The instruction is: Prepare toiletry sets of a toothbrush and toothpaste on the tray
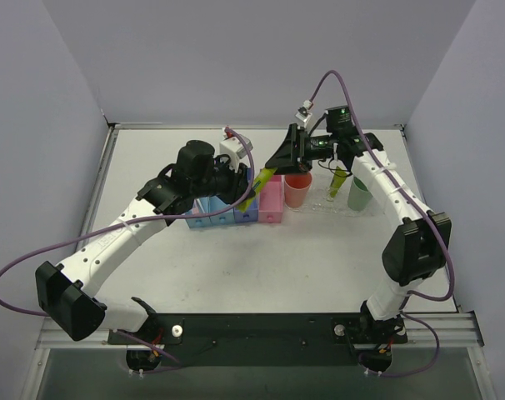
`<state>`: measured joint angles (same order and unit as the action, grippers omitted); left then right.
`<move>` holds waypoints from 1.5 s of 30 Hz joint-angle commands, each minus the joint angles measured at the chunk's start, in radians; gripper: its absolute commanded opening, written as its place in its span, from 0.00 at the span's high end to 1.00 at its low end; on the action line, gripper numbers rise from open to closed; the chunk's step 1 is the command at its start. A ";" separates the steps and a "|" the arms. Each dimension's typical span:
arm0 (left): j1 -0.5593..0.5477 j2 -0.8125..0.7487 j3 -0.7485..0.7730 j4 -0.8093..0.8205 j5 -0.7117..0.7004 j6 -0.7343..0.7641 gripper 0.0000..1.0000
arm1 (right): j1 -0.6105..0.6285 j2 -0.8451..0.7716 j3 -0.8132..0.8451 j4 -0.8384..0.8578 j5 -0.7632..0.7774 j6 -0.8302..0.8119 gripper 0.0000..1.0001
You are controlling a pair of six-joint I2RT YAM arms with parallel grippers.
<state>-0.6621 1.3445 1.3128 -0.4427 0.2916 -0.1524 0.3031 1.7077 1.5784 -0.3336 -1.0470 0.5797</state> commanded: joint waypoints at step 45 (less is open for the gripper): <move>0.305 -0.137 -0.299 0.644 0.099 -1.019 0.34 | -0.067 -0.224 -0.256 0.857 0.186 0.371 1.00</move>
<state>-0.3531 1.2480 1.0695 -0.0608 0.3302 -0.9344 0.2493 1.5471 1.3453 0.3119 -0.9089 0.8944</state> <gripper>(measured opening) 0.659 0.289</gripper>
